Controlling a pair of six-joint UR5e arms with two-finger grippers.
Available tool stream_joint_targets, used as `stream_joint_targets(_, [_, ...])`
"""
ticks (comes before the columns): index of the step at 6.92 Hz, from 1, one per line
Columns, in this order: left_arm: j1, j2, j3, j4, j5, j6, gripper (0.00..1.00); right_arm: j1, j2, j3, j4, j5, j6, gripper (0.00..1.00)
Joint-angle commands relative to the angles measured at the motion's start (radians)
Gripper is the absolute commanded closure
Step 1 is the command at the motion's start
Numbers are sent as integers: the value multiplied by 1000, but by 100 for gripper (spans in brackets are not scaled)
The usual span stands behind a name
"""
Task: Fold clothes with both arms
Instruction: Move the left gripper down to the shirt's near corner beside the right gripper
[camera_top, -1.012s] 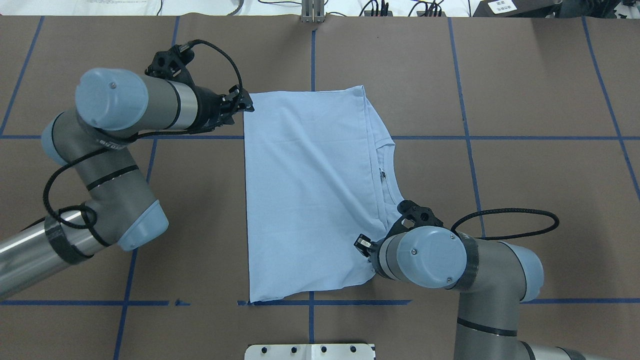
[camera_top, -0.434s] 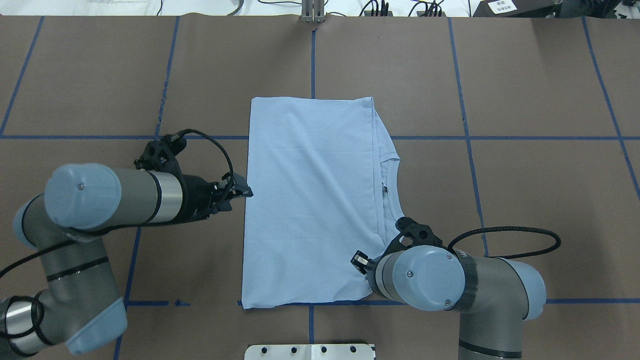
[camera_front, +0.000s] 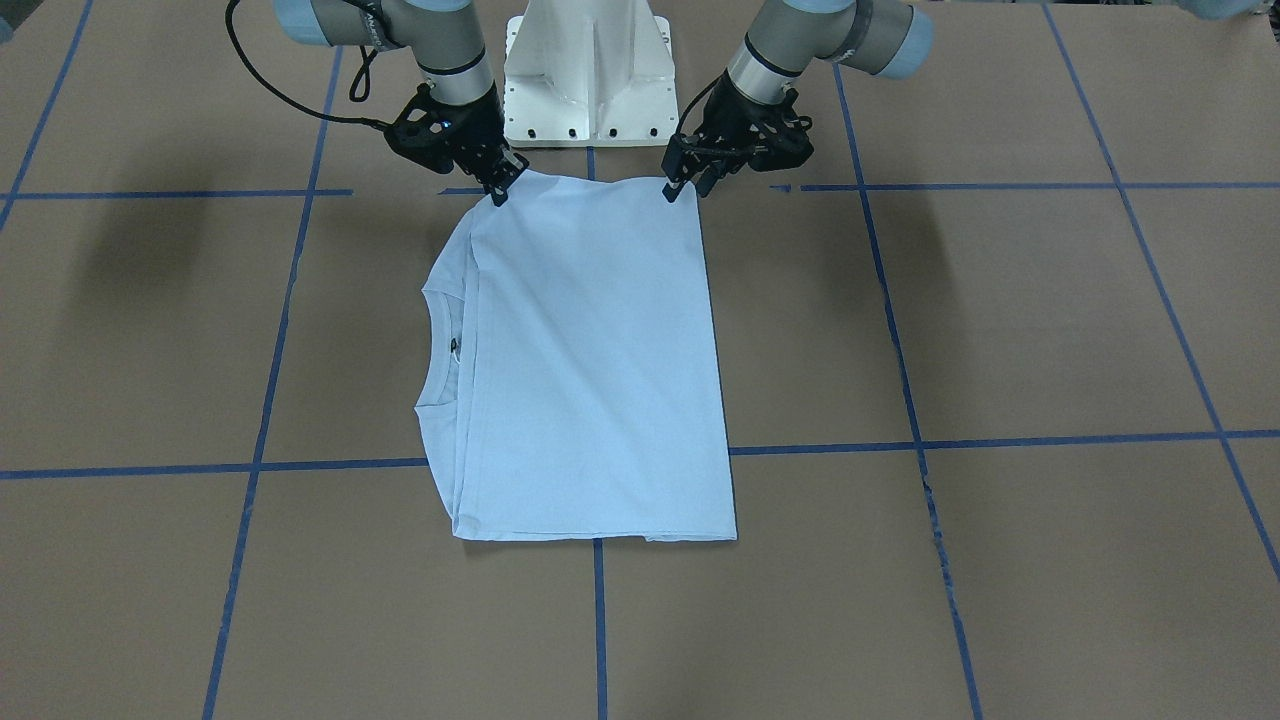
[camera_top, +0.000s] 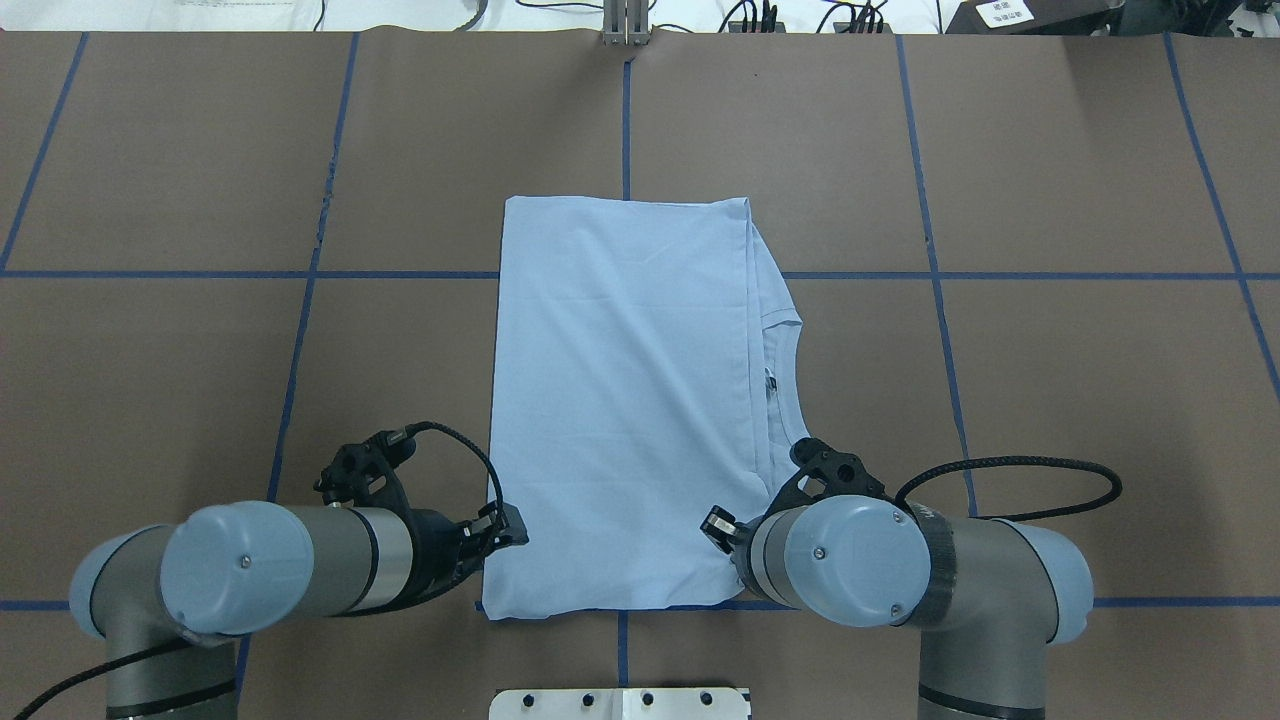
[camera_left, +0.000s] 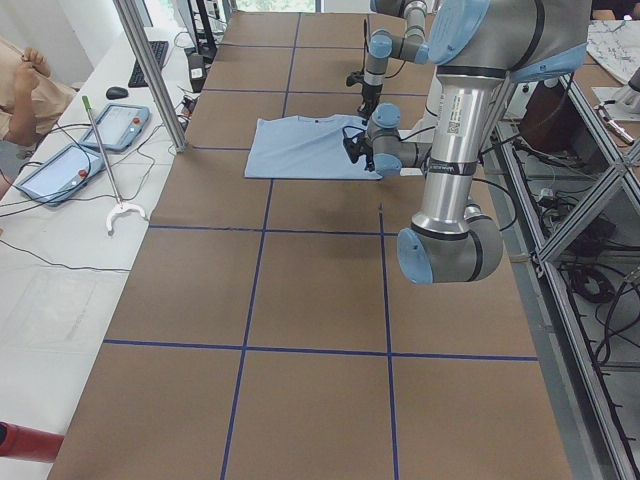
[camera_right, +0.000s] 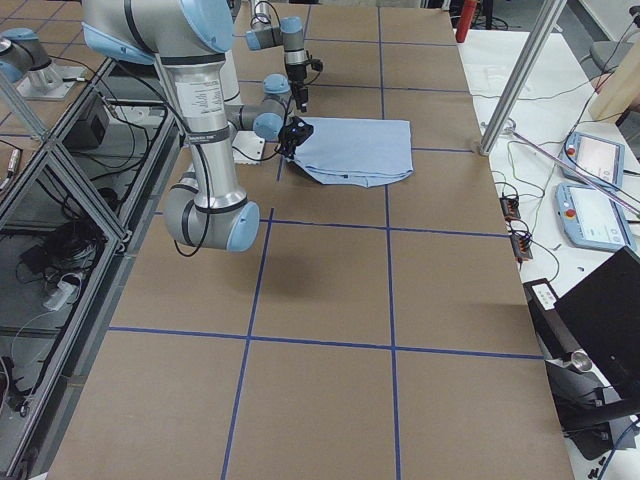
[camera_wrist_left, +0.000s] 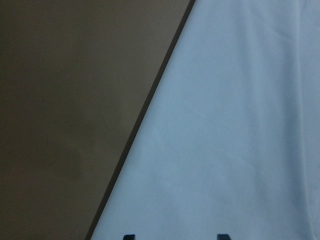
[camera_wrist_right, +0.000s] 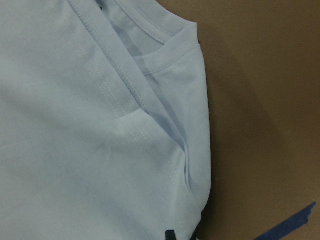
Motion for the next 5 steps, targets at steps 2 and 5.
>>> stream_joint_targets(2, [43, 10, 15, 13, 31, -7, 37, 13, -1, 4, -1, 1, -8, 100])
stream_joint_targets(5, [72, 6, 34, 13, 31, -8, 37, 16, -1, 6, -1, 1, -8, 100])
